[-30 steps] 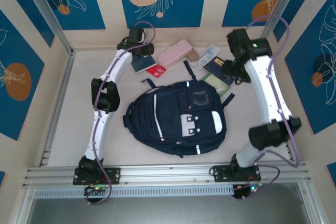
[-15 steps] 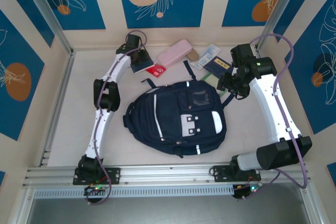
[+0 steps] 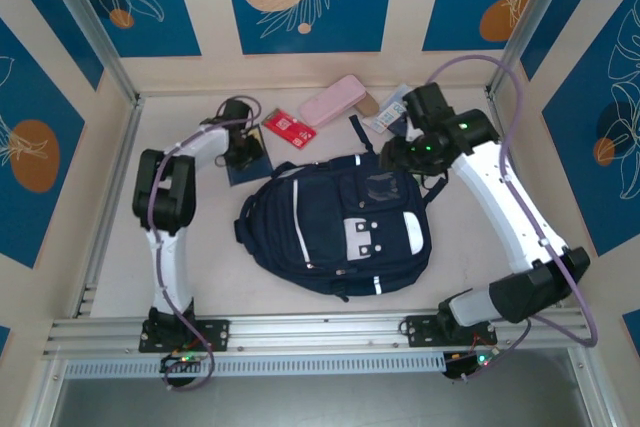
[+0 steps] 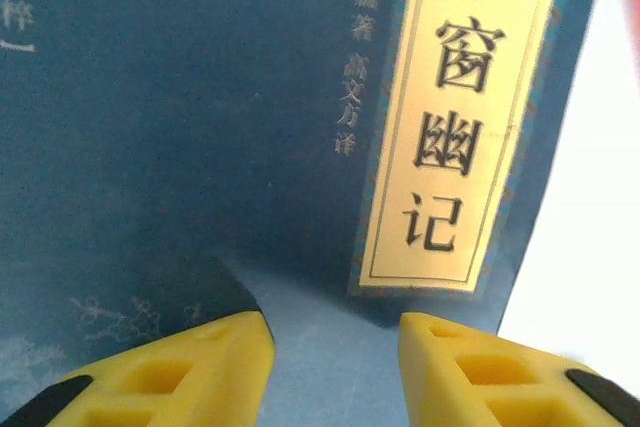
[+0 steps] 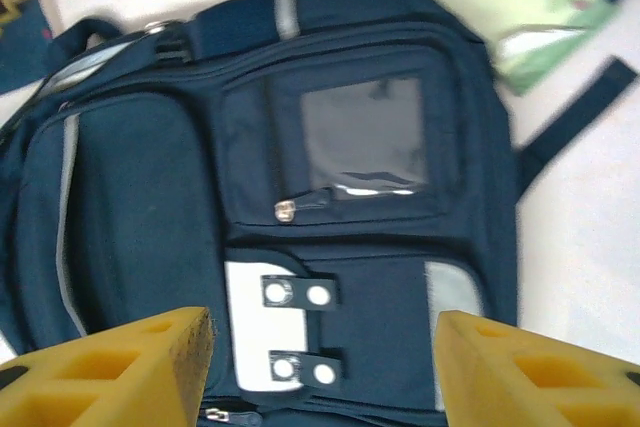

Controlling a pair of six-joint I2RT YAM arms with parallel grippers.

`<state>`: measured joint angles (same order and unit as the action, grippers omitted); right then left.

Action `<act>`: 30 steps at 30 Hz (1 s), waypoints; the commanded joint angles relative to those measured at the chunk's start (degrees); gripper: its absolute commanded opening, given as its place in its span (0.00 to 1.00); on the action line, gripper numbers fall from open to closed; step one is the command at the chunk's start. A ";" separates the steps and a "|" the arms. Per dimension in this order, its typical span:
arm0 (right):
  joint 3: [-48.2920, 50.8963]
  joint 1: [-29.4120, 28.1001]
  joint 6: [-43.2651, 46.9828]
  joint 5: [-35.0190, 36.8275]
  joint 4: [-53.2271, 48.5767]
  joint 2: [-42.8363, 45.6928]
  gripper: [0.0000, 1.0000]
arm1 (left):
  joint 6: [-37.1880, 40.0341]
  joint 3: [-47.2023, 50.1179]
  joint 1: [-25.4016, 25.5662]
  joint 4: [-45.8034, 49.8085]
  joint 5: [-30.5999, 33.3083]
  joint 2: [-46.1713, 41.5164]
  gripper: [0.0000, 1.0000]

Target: Pack books, pencil case, and school supplies into a backpack

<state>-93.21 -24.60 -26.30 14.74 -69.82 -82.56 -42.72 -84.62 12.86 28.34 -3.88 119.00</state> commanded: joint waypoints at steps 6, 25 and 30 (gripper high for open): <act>-12.29 -10.97 2.39 -11.19 5.16 -16.30 0.61 | -4.43 29.59 -0.43 5.13 -4.32 -27.42 0.40; -87.13 -18.51 -1.81 -18.56 -8.52 -76.79 0.63 | -4.20 29.43 -15.77 -5.05 -3.41 -25.35 0.68; -80.74 -18.63 -3.48 -21.63 1.94 -79.99 0.63 | -3.96 29.99 -15.91 -8.91 -7.92 -21.81 0.66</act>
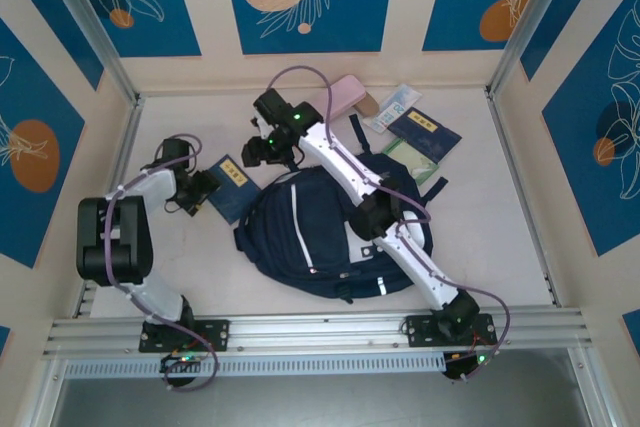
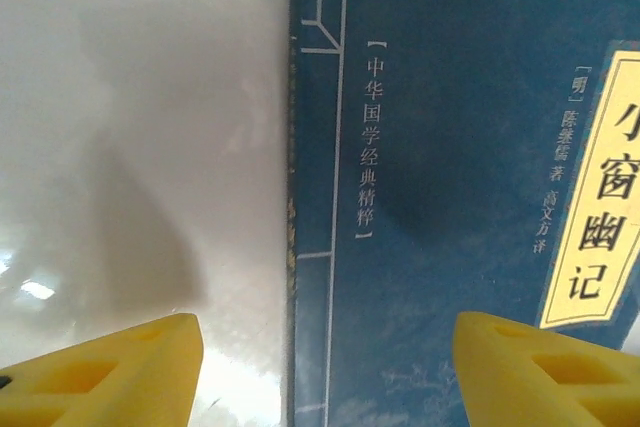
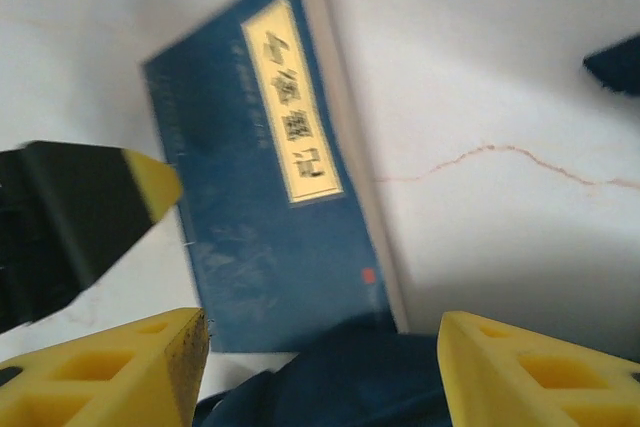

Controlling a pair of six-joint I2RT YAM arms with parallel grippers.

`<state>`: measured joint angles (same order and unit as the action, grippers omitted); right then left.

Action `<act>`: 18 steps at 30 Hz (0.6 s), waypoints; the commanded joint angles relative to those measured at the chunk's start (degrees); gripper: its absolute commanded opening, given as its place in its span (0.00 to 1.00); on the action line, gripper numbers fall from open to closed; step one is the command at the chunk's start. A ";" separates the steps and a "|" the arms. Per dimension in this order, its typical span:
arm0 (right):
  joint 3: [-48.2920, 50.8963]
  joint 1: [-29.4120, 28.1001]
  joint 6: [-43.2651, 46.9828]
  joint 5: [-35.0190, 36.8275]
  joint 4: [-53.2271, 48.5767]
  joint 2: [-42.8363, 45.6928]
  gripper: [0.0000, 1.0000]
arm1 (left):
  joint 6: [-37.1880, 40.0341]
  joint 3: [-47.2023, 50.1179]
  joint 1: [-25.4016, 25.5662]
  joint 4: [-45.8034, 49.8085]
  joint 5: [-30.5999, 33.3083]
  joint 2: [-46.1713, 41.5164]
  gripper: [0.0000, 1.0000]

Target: Pack books, pencil case, and school supplies into a backpack

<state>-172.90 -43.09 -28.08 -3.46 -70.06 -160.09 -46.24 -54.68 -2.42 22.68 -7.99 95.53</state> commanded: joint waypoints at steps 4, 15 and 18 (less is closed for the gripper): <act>-2.78 0.50 -2.89 -1.89 6.93 -6.36 0.63 | 0.54 0.21 -0.56 -3.70 -4.12 3.00 0.65; 3.61 -0.44 -5.26 -15.44 16.68 -12.03 0.54 | 3.17 -4.97 2.05 -2.61 -7.39 8.99 0.62; 1.75 -1.07 -6.15 -23.15 16.26 -14.04 0.50 | 3.44 -6.91 4.29 -2.98 -9.57 11.32 0.62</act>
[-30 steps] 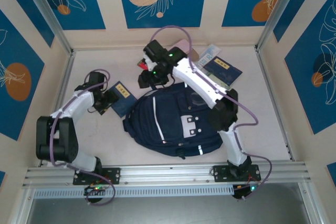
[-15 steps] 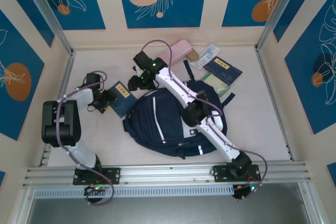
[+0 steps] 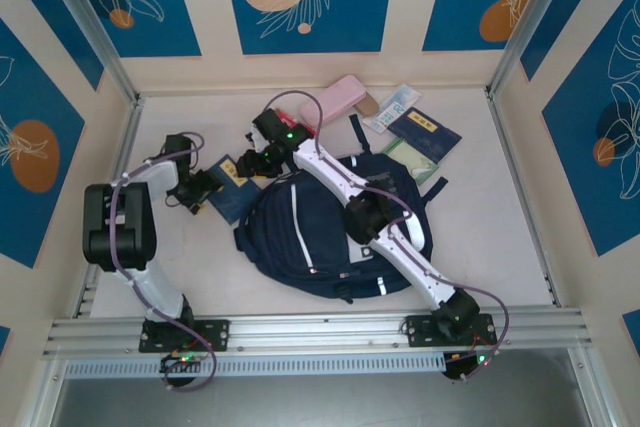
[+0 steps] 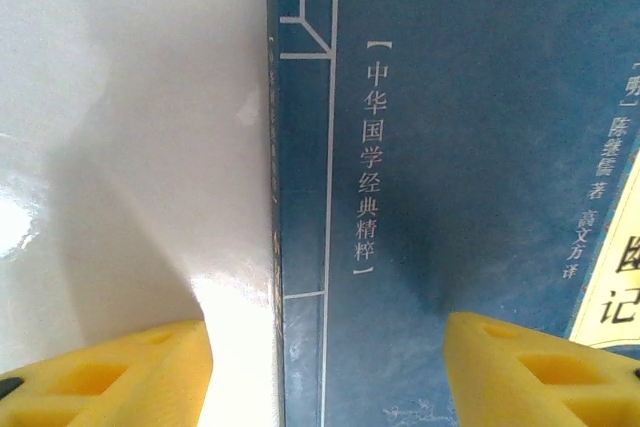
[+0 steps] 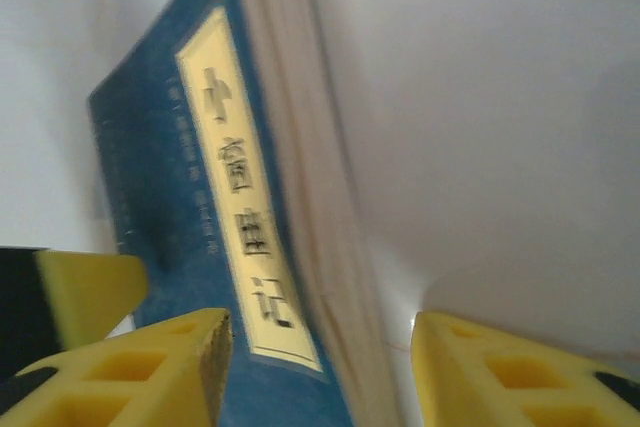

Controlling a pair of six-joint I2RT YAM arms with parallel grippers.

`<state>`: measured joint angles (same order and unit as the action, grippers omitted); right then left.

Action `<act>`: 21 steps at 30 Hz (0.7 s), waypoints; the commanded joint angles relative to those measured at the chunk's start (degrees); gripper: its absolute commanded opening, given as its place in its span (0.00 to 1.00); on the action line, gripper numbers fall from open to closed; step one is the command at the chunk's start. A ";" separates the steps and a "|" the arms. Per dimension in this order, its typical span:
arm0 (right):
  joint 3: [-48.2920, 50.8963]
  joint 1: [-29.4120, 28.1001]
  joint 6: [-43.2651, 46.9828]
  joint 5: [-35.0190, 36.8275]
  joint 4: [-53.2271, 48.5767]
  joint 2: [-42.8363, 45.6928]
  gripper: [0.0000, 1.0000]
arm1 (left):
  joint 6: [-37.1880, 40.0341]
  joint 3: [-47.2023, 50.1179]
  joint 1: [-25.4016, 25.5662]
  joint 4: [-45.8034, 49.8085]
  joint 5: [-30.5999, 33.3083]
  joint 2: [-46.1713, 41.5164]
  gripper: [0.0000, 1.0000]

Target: Pack books, pencil case, and school supplies into a backpack

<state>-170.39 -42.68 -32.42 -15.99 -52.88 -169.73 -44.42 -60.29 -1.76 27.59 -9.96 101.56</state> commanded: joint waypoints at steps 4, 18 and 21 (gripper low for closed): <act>-3.62 -0.95 -4.44 -18.32 -0.26 -4.89 0.43 | 1.67 -1.60 5.57 -8.59 -8.32 5.73 0.60; -10.32 1.01 -9.35 -18.99 -1.73 -1.68 0.00 | 2.11 -0.53 4.85 -4.77 -8.55 -4.00 0.65; -10.32 0.89 -11.04 -20.40 -0.49 -1.57 0.00 | 3.18 -0.63 4.48 -1.64 -5.85 -6.89 0.68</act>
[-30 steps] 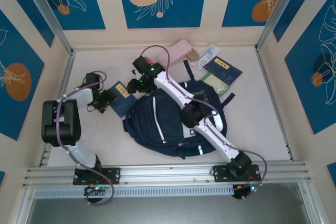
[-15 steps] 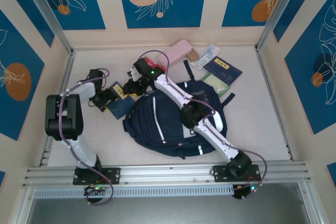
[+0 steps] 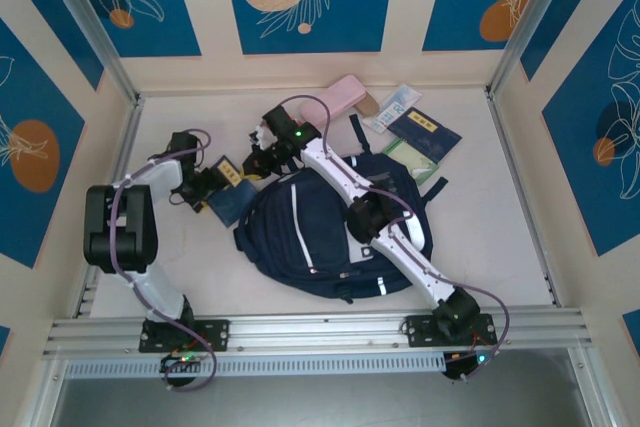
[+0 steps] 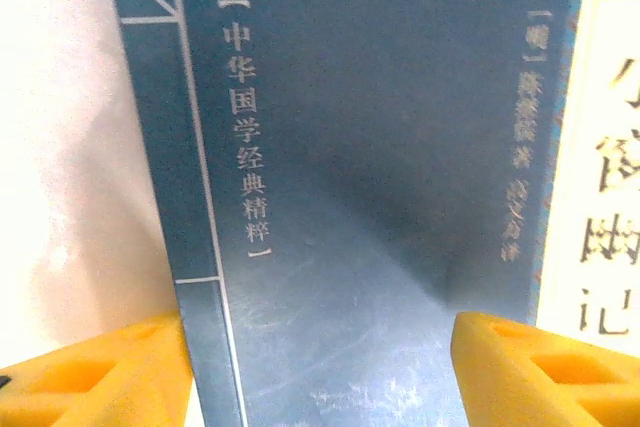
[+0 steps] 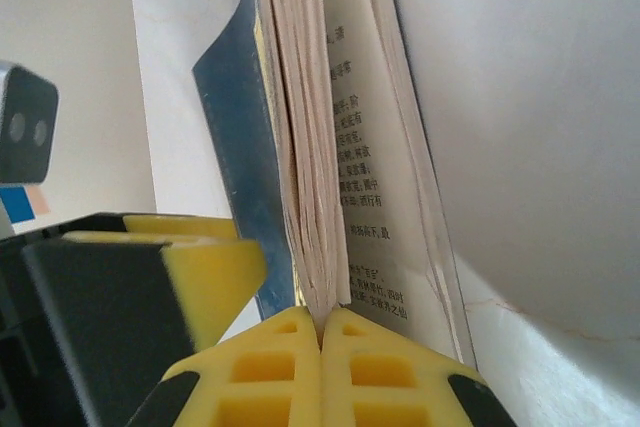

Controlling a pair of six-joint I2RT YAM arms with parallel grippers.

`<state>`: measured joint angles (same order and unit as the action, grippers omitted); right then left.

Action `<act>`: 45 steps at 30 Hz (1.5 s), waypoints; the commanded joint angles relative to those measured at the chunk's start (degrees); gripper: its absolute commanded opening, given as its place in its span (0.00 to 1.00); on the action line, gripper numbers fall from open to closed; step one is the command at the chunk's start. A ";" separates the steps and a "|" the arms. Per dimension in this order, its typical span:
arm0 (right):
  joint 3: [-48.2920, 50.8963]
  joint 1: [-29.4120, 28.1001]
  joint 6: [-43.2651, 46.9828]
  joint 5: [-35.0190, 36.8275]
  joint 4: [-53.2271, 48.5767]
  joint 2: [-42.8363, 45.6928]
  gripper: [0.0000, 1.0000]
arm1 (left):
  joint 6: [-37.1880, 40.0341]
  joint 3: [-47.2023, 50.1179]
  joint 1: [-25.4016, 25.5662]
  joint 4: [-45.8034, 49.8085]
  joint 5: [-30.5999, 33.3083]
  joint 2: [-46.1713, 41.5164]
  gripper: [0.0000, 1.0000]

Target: Pack books, pencil case, and school supplies into a backpack

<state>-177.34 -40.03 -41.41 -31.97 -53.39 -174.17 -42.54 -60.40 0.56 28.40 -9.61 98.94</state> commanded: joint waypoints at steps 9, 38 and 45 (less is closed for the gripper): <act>-2.98 -3.21 2.92 -3.39 -5.48 2.13 0.00 | 0.53 6.97 -2.15 -4.09 -3.79 -3.57 0.69; -3.37 -0.59 -0.13 6.31 -0.66 11.18 0.00 | -4.28 5.53 -2.64 10.19 1.40 -23.12 0.74; -3.37 2.22 5.50 19.83 -7.35 21.47 0.00 | -4.12 4.60 -0.40 12.86 -1.98 -31.94 0.76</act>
<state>-177.69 -38.96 -39.09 -18.83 -57.71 -160.27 -46.63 -54.13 -1.65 36.97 -10.31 67.11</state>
